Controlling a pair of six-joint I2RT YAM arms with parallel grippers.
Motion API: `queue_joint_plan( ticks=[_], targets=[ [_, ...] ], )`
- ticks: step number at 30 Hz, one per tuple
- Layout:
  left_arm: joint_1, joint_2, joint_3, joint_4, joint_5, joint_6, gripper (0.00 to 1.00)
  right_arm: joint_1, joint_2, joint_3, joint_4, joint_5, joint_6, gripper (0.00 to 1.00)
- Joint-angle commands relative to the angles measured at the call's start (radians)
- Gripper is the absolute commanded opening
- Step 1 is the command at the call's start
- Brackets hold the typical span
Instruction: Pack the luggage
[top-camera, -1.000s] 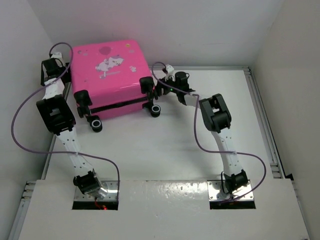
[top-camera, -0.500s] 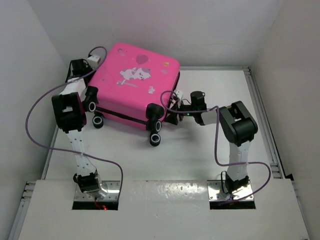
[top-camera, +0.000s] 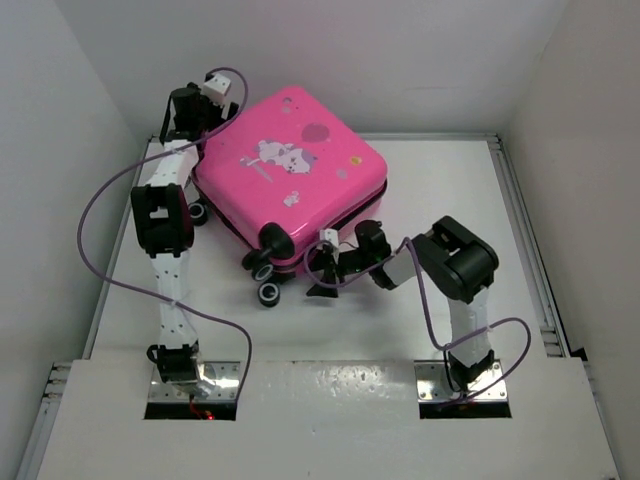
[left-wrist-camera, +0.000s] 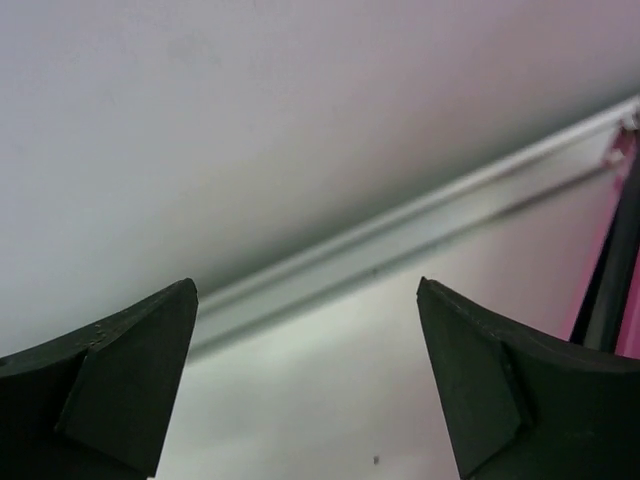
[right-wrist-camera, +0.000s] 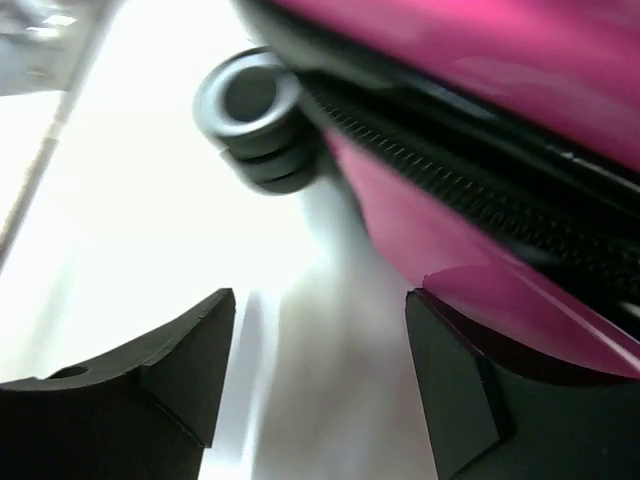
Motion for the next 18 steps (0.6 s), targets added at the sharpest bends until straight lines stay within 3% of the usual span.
queue_joint_plan(
  ticks=[1,5,8,10,13,18],
  targets=[
    [-0.238,-0.038,0.006,-0.060,0.267,-0.071,0.98,0.096,0.055,0.272,0.620,-0.030,-0.012,0.71],
    [-0.261,-0.099,-0.084,0.009,0.183,-0.102,0.99,0.151,0.144,0.401,0.666,-0.027,0.003,0.72],
    [-0.261,-0.171,-0.184,0.168,-0.035,-0.146,0.99,0.173,0.169,0.437,0.679,0.011,-0.001,0.72],
    [-0.225,-0.228,-0.230,0.269,-0.176,-0.180,0.99,0.173,0.154,0.389,0.712,0.049,-0.004,0.73],
    [-0.169,-0.279,-0.217,0.288,-0.222,-0.274,0.99,0.159,0.050,0.230,0.726,0.138,-0.044,0.73],
    [-0.110,-0.481,-0.255,0.288,-0.285,-0.303,0.99,0.090,-0.136,0.004,0.696,0.249,-0.035,0.74]
  ],
)
